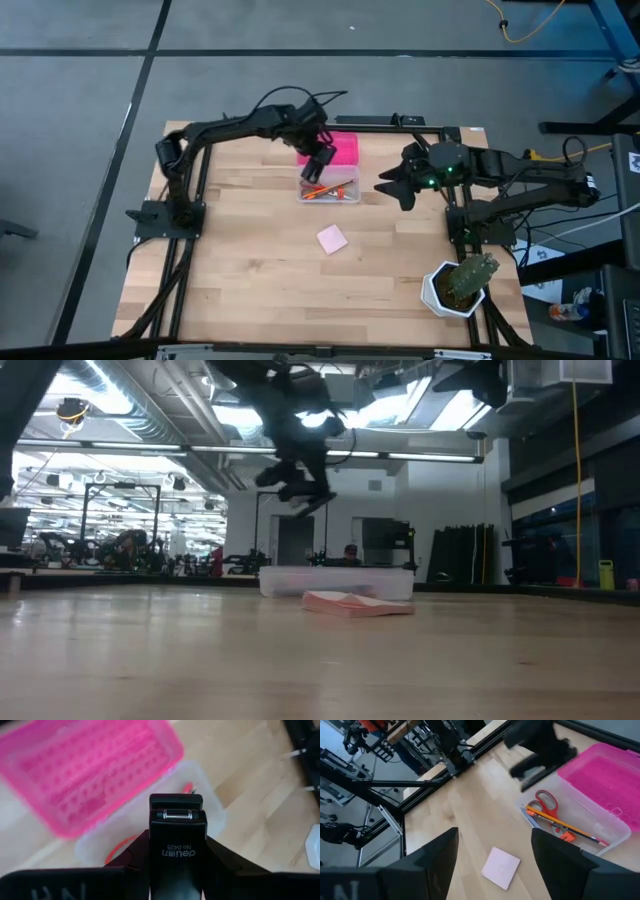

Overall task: Pack school essentials
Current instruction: Put the black stapler into the supply box

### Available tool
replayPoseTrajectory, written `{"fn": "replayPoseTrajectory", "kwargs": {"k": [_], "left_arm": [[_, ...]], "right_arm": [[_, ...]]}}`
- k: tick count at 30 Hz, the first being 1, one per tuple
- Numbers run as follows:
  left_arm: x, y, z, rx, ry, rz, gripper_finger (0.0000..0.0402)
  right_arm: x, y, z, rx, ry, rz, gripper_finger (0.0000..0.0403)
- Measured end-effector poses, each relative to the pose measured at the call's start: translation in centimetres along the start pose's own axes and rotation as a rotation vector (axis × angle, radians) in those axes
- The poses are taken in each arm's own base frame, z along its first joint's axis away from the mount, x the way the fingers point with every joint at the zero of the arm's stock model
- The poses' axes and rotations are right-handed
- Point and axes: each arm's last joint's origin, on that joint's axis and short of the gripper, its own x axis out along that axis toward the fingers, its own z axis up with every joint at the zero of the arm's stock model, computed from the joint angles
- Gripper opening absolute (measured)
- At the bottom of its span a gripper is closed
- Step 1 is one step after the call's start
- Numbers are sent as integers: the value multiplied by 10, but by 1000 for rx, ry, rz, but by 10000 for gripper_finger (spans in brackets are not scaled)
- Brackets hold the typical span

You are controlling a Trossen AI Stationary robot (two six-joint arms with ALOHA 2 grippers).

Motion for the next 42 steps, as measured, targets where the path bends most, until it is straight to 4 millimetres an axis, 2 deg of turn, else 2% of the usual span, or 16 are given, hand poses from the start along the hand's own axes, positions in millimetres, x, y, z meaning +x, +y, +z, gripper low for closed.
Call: {"fn": "replayPoseTrajectory", "kwargs": {"k": [5,9,17,21,29,42], "left_arm": [[23,-5,21,115,15,-15,104],[35,-5,30,222,61,-19,104],[76,-1,19,399,222,35,104],[78,-8,14,448,219,46,104],[79,-17,3,580,245,95,104],[93,-17,-2,539,272,105,114]], "right_arm": [[-1,0,0,1,-3,4,251],[-10,2,1,5,-5,55,251],[-38,2,3,27,-78,114,251],[-47,1,4,28,-101,129,251],[-48,0,4,28,-119,109,251],[-48,0,4,32,-134,88,251]]}}
